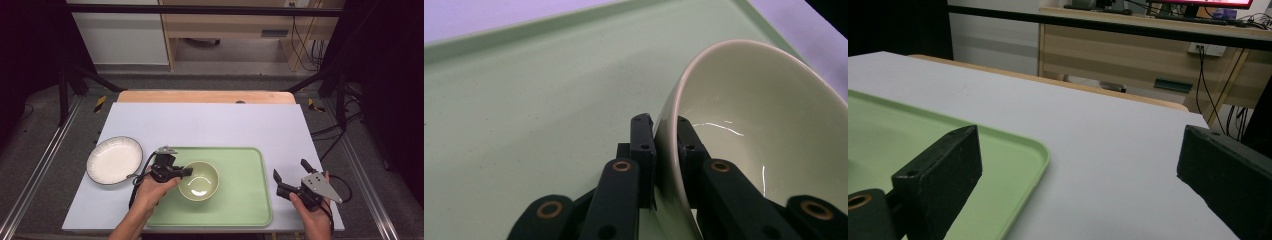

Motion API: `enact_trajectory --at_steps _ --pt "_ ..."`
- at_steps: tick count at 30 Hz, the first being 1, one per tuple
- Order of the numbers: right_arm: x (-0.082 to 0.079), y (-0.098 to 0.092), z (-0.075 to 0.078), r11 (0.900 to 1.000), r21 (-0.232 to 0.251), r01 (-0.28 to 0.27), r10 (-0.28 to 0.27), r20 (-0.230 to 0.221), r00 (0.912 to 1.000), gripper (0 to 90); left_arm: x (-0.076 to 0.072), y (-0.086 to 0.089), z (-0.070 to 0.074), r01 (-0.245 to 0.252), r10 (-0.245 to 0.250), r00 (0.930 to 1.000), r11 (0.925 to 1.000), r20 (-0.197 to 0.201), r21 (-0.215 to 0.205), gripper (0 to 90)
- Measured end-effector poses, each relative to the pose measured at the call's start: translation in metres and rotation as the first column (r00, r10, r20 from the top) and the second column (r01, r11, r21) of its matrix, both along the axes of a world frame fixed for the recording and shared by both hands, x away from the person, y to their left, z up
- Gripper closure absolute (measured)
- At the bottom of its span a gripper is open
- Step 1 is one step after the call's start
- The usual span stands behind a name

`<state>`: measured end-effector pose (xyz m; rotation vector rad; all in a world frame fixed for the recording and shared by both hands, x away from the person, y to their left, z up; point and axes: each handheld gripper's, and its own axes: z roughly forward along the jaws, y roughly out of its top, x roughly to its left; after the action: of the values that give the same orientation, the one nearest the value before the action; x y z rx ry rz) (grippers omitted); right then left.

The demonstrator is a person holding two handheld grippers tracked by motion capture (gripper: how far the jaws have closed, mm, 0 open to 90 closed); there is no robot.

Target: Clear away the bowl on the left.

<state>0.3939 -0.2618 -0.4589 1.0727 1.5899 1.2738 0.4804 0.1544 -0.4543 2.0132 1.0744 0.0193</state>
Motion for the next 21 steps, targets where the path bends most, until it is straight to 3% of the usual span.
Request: enact_trajectory --at_steps 12,21 --pt "0.0003 0.0009 -0.0002 1.000 -0.004 -0.001 0.001 -0.006 1.0000 4.4 0.0013 -0.0006 -0.0004 -0.010 0.010 0.9998 0.9999 -0.015 0.007 82.2" --pt "0.0007 0.0021 -0.0004 1.000 -0.005 -0.006 0.006 -0.009 0.9999 4.4 0.0011 -0.0037 -0.0009 -0.015 0.015 0.9999 0.9997 0.002 0.017 81.8"
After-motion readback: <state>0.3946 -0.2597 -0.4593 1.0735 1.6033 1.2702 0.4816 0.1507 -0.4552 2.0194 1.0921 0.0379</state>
